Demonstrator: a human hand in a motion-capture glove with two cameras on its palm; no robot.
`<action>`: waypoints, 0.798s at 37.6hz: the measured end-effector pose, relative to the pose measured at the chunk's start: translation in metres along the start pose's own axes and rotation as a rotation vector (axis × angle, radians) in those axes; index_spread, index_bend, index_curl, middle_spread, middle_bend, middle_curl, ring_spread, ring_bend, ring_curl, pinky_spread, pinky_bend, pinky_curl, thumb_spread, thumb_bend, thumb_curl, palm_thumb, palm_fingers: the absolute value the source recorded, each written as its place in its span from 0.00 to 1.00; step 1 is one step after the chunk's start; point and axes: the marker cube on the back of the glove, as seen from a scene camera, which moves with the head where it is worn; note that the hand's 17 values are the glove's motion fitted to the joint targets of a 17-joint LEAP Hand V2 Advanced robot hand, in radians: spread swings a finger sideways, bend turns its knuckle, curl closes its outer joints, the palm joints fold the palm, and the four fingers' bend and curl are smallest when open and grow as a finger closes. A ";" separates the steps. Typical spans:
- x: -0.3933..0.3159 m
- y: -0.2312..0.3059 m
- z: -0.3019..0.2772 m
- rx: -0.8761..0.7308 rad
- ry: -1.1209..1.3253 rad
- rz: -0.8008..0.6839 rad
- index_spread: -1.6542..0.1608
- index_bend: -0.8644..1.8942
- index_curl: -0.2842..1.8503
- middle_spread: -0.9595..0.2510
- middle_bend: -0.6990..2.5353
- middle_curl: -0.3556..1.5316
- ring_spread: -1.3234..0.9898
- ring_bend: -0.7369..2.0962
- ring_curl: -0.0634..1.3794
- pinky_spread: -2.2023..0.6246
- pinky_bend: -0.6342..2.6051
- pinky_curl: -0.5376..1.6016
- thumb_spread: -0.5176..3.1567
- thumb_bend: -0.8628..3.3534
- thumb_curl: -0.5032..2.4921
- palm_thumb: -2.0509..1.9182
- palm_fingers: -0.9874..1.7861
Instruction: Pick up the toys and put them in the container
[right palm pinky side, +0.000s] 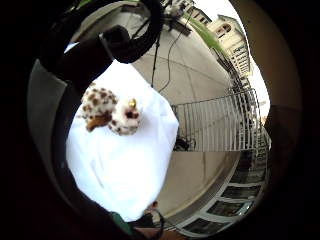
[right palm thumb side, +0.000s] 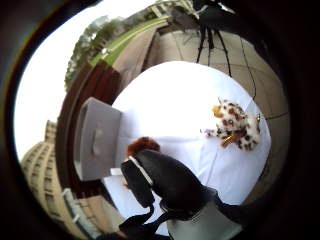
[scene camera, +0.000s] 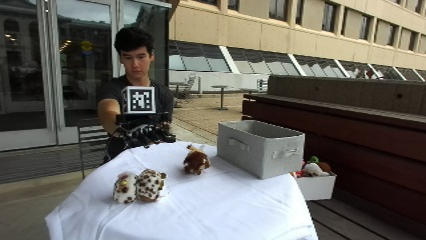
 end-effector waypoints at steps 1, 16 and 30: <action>0.004 -0.002 0.009 -0.023 -0.003 0.041 0.71 0.37 0.34 0.66 0.33 0.41 0.44 0.50 0.24 0.78 0.51 0.42 0.40 0.18 0.23 0.48 0.38; 0.051 -0.022 0.129 -0.165 0.002 -0.098 0.72 0.33 0.29 0.63 0.33 0.41 0.44 0.55 0.27 0.78 0.54 0.43 0.40 0.20 0.24 0.52 0.38; 0.052 -0.024 0.149 0.012 0.036 -0.162 0.71 0.37 0.24 0.55 0.41 0.45 0.41 0.70 0.32 0.65 0.53 0.40 0.40 0.26 0.30 0.66 0.71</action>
